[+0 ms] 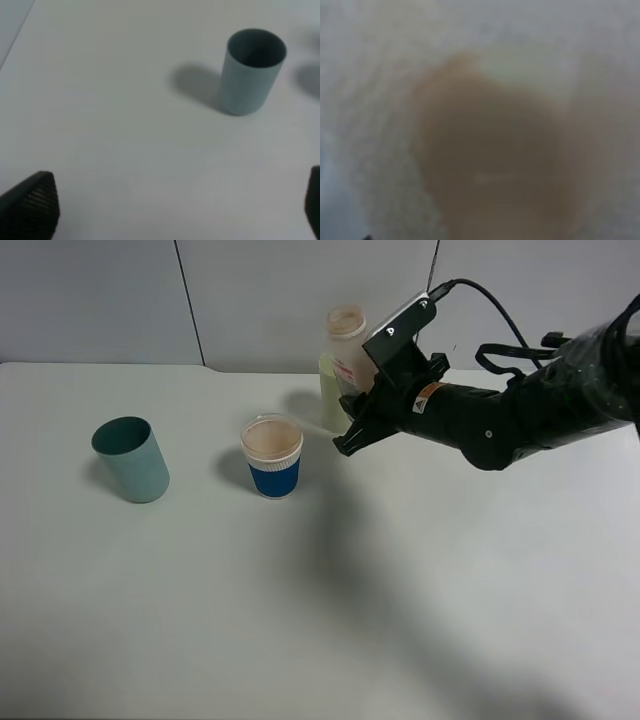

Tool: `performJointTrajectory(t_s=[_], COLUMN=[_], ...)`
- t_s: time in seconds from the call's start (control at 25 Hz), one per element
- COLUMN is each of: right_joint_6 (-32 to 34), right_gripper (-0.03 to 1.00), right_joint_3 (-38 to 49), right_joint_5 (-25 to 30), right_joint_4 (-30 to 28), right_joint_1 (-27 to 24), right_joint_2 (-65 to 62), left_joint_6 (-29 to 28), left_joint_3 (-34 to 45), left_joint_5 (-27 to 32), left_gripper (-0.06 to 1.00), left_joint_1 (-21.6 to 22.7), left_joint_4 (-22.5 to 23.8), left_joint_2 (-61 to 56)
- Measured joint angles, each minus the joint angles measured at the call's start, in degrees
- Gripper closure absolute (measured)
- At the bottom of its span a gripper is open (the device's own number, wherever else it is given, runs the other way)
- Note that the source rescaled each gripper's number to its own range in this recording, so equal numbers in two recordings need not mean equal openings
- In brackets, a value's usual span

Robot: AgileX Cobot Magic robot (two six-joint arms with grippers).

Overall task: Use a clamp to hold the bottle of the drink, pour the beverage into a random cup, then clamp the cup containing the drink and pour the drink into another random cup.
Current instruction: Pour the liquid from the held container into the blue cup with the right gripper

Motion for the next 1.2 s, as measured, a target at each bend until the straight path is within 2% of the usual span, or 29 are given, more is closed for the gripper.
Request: performJointTrajectory(t_s=[0.36,0.64,1.04,1.2], right_joint_6=[-0.07,-0.07,-0.01,1.64], right_gripper=[0.96,0.96,0.96,0.96], right_joint_3=[-6.78,-12.09,-14.53,-14.53], right_joint_5=[6.01,8.51,9.89,7.68], right_joint_4=[-6.73,-10.03,-12.91,-14.43], right_joint_1=[0.0,0.0,0.0,0.0], right_joint_2=[4.14,5.46,8.59,8.59], left_joint_6=[0.07,0.07,0.07,0.07], left_joint_3=[0.0,0.0,0.0,0.0], left_joint_5=[0.0,0.0,0.0,0.0], left_gripper=[-0.06,-0.06,-0.06,-0.06], left_joint_1=[0.0,0.0,0.0,0.0], left_joint_4=[0.0,0.0,0.0,0.0], left_joint_2=[0.0,0.0,0.0,0.0])
